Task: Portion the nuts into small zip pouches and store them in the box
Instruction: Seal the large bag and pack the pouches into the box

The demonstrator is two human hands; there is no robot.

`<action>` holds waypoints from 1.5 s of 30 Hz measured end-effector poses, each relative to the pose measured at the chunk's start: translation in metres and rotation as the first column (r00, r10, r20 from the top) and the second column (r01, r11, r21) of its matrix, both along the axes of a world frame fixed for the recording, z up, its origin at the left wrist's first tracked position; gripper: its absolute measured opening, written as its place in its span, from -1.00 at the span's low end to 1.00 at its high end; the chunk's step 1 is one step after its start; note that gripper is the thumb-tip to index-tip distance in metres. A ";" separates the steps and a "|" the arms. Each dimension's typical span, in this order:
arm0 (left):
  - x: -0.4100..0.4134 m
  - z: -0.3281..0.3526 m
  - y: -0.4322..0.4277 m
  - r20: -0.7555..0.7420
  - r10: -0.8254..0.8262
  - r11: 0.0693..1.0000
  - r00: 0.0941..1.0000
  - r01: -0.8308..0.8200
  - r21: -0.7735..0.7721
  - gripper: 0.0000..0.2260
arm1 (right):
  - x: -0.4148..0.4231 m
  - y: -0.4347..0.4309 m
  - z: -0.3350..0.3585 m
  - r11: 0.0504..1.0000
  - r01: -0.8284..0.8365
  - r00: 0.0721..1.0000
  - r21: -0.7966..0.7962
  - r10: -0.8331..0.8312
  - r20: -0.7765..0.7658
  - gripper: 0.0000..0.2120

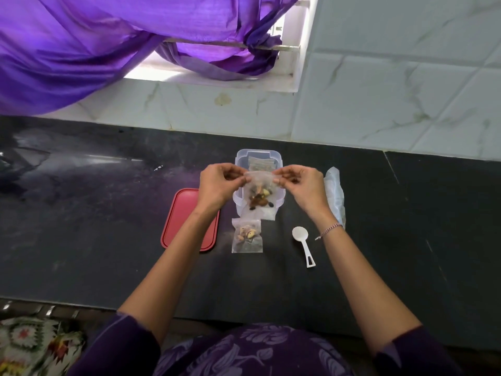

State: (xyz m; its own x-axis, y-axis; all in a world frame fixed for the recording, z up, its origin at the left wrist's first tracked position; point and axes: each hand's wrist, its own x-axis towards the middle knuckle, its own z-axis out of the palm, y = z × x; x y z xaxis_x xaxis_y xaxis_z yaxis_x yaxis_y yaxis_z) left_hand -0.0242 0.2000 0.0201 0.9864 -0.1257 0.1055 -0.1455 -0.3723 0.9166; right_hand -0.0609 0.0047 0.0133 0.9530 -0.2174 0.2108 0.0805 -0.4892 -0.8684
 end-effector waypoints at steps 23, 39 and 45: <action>0.093 -0.036 -0.044 0.019 -0.164 0.723 0.986 0.107 0.683 -0.88 | 0.084 -0.010 -0.028 0.777 -0.115 0.980 -0.619 -0.014 -0.200 -0.84; 0.112 -0.048 -0.053 0.076 -0.242 0.679 0.967 0.113 0.725 -0.87 | 0.104 -0.002 -0.040 0.688 -0.037 0.983 -0.725 -0.105 -0.149 -0.79; 0.088 -0.042 -0.040 0.135 -0.137 0.846 0.981 0.045 0.531 -0.80 | 0.082 0.007 -0.036 0.821 0.023 0.988 -0.571 -0.106 -0.112 -0.75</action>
State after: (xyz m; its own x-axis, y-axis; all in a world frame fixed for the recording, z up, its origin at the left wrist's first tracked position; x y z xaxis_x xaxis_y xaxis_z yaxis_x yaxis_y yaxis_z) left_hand 0.0641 0.1603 -0.0220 0.9426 -0.2959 0.1549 -0.3311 -0.7672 0.5494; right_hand 0.0212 0.0122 -0.0227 0.9687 -0.1607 0.1893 -0.0636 -0.8975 -0.4364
